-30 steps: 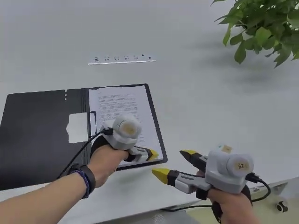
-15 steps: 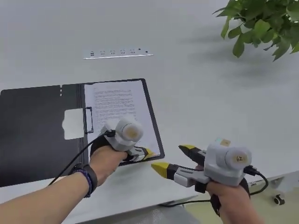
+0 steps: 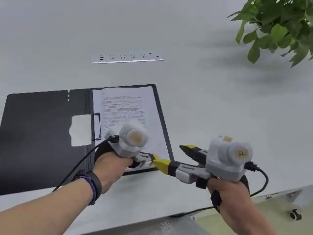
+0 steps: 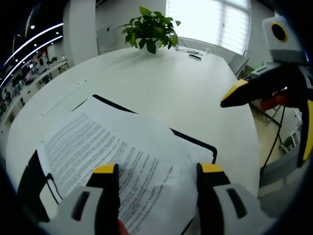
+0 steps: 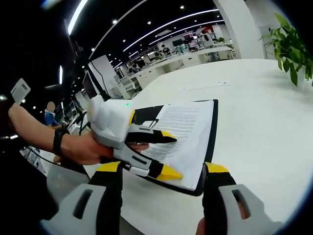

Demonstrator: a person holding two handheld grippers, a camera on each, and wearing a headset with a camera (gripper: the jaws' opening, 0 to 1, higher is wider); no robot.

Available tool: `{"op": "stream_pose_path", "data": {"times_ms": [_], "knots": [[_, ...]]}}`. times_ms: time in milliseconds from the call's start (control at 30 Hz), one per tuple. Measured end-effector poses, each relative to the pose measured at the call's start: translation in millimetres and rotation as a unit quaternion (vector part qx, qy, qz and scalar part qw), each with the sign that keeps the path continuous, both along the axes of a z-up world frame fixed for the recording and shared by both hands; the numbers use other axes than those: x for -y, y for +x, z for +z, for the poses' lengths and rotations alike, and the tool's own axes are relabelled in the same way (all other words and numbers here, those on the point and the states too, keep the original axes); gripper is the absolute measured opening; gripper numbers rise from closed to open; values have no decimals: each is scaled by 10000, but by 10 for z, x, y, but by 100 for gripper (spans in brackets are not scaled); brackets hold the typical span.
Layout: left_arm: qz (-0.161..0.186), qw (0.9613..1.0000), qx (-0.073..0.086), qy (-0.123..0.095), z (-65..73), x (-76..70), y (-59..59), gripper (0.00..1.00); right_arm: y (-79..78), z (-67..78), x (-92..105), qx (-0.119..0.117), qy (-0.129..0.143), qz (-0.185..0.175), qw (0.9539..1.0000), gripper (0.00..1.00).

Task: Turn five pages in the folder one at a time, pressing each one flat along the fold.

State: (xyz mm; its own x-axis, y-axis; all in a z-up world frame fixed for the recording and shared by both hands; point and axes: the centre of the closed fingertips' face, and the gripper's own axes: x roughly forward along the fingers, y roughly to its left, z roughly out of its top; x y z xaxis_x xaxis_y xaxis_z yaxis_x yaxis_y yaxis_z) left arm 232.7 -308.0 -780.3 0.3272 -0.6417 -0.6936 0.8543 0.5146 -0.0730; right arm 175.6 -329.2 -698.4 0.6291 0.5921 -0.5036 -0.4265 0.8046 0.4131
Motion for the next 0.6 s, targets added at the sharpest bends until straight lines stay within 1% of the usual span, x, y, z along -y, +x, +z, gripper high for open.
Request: {"op": "stream_pose_path", "data": {"times_ms": [67,100,167,200,267,367,433,500,600], "knots": [[23,10000,-5,-72,5,-15,4,62,74,-28,-3,-26,81,-40,10000,64],[20,9999,3,-125,5,-23,6,62,112,-41,-4,-46,78,-55,9999,63],[2,9998,15,-183,11,-35,9,61,146,-42,-21,-14,49,-11,10000,61],[6,9998,2,-203,20,-34,9,60,177,-54,-24,-18,96,-19,10000,61],[-6,9998,-10,-206,25,-31,-3,60,236,-81,-12,-68,244,-119,9996,61],[-9,9998,-8,-209,27,-42,-15,59,301,-105,5,-95,290,-203,9993,57],[1,9998,-9,-220,26,-49,-22,59,362,-110,1,-93,470,-314,9984,56],[3,9997,-9,-224,23,-51,-28,59,416,-167,-1,-162,596,-402,9973,54],[-2,9997,3,-225,23,-55,-42,59,471,-258,-25,-260,602,-419,9970,53]]}}
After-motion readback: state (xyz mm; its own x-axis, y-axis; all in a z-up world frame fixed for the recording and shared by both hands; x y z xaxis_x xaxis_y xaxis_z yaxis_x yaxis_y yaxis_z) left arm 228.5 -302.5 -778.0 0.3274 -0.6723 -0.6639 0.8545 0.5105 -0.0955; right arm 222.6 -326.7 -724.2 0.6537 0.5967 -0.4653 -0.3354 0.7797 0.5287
